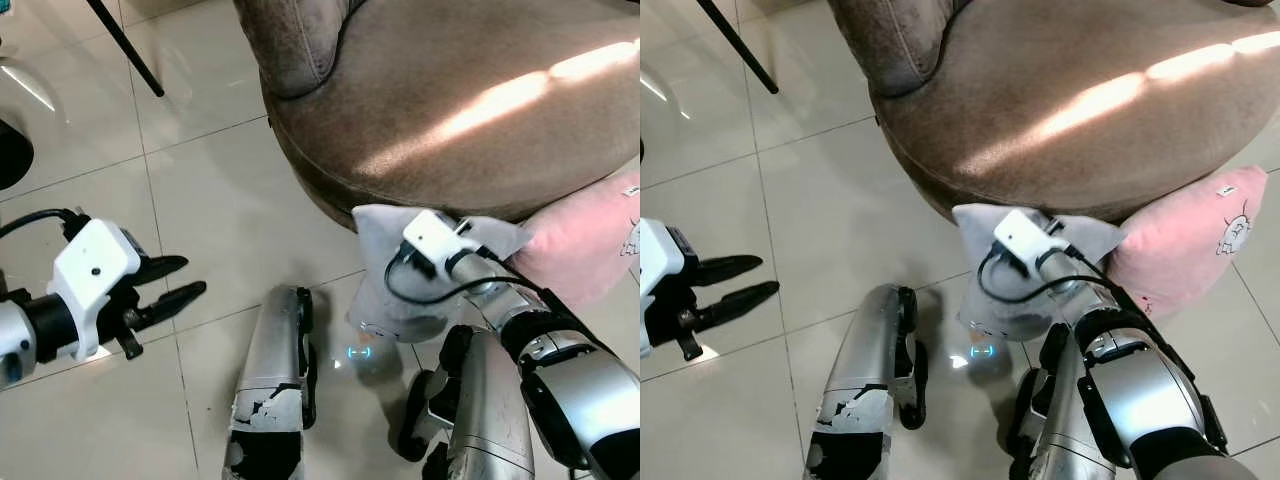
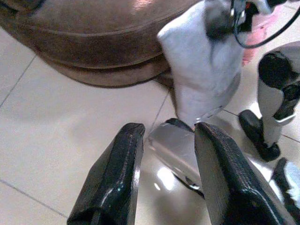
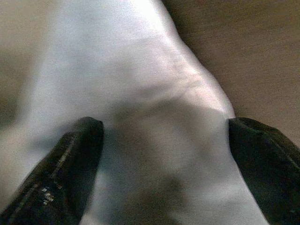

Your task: Move the pillow to the sofa from floor

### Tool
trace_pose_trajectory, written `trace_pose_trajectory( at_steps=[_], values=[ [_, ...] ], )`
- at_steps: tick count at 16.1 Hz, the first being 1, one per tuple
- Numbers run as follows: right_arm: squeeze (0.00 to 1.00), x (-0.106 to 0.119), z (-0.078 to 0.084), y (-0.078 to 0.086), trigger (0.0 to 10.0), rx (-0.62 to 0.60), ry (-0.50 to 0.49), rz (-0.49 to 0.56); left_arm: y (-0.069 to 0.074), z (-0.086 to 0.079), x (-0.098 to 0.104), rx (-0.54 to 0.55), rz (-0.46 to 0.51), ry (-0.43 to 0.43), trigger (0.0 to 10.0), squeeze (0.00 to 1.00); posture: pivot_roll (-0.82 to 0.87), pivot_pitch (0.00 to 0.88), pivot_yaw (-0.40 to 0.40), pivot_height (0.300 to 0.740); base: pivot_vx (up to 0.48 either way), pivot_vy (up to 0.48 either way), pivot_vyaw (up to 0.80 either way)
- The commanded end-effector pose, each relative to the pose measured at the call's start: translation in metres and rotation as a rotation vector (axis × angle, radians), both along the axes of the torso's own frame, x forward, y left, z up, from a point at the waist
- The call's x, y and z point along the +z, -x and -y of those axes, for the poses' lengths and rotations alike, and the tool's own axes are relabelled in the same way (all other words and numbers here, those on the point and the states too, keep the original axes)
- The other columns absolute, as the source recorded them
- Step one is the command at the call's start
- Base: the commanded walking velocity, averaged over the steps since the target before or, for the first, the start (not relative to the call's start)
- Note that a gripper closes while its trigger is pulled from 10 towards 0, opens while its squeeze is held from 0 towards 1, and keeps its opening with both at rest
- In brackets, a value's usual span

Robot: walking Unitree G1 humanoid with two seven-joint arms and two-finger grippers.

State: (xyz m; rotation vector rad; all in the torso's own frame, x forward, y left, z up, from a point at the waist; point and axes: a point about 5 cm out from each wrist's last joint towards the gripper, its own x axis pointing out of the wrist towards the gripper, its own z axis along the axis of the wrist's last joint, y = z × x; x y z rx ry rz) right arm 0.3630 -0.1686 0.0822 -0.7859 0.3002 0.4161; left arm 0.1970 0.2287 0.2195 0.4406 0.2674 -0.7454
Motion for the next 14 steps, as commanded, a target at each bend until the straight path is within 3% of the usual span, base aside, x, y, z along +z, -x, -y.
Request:
trace_pose_trajectory(
  at_steps=[1,2,5,9,10,11,12,14],
  values=[
    [0.00,-0.023,-0.004,0.015,10.0,0.051,-0.035,-0.141,0.004,-0.002,0.001,-0.006,-0.015,-0.005,10.0,0.00,0.48,0.399,0.140,0.570,0.000,0.000,0.00],
    [0.00,-0.030,-0.005,0.022,10.0,0.116,-0.052,-0.220,0.004,-0.001,0.001,-0.015,-0.020,0.004,10.0,0.00,0.48,0.398,0.139,0.570,0.000,0.000,0.00],
    [0.00,-0.035,-0.004,0.029,10.0,0.213,-0.046,-0.308,0.003,0.001,0.000,-0.025,-0.024,0.014,10.0,0.00,0.47,0.398,0.138,0.570,0.000,0.000,0.00],
    [0.00,-0.038,0.001,0.034,10.0,0.308,0.041,-0.358,-0.001,0.003,-0.002,-0.034,-0.021,0.025,10.0,0.00,0.44,0.393,0.132,0.570,0.000,0.000,0.00],
    [0.00,-0.038,0.004,0.035,8.2,0.328,0.099,-0.358,-0.002,0.005,-0.003,-0.037,-0.018,0.029,10.0,0.00,0.43,0.390,0.130,0.570,0.000,0.000,0.00],
    [0.00,-0.039,0.005,0.036,8.2,0.337,0.123,-0.360,-0.002,0.006,-0.004,-0.038,-0.017,0.031,10.0,0.00,0.43,0.390,0.130,0.570,0.000,0.000,0.00],
    [0.00,-0.041,0.009,0.037,0.2,0.355,0.221,-0.335,-0.002,0.008,-0.005,-0.042,-0.014,0.035,10.0,0.00,0.43,0.386,0.129,0.570,0.000,0.000,0.00],
    [0.00,-0.042,0.008,0.037,0.0,0.343,0.224,-0.318,-0.003,0.008,-0.005,-0.043,-0.013,0.035,10.0,0.00,0.43,0.384,0.131,0.570,0.000,0.000,0.00]
  ],
)
